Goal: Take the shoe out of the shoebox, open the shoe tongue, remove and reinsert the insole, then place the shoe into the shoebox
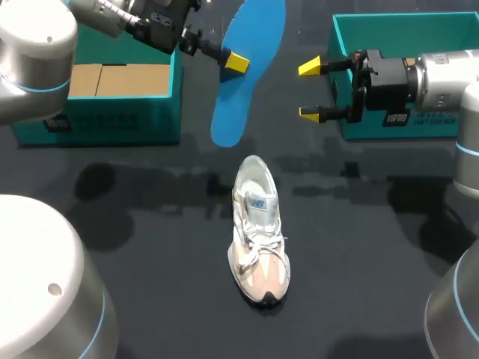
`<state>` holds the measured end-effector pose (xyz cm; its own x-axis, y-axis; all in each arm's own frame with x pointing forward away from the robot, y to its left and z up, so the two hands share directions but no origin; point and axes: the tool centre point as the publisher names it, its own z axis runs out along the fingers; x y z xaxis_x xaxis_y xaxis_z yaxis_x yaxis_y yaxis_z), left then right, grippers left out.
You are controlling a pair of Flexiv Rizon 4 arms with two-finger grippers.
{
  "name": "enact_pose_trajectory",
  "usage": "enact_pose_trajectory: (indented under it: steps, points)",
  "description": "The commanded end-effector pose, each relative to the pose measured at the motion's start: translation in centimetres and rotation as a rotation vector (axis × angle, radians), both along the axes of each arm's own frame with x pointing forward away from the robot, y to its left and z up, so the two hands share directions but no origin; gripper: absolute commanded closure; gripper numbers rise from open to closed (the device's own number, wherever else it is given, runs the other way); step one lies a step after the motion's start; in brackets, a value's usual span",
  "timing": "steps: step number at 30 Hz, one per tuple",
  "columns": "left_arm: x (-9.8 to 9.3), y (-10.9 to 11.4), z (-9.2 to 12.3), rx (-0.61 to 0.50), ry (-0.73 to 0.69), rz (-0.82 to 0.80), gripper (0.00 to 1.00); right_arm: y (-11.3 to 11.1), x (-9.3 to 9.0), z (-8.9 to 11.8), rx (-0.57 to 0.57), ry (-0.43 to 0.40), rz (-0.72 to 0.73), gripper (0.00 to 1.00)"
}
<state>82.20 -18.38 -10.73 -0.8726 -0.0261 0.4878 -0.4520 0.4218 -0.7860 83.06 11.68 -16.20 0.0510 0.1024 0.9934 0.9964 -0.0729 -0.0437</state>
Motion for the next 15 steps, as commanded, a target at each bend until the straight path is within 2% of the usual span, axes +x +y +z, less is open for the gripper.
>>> enact_pose_trajectory:
  steps: [1, 6, 9, 15]
  points:
    - [0.3, 0.1, -0.6, -0.220, 0.485, 0.051, 1.00, 0.0, 0.0, 0.0, -0.001, 0.001, 0.000, 0.00]
    - [0.3, 0.1, -0.6, -0.220, 0.485, 0.051, 1.00, 0.0, 0.0, 0.0, -0.001, 0.001, 0.000, 0.00]
    - [0.2, -0.9, -1.8, -0.254, 0.619, 0.174, 1.00, 0.0, 0.0, 0.0, -0.001, 0.001, 0.000, 0.00]
    - [0.1, -2.1, -3.5, -0.275, 0.729, 0.342, 1.00, 0.0, 0.0, 0.0, -0.001, 0.001, 0.000, 0.00]
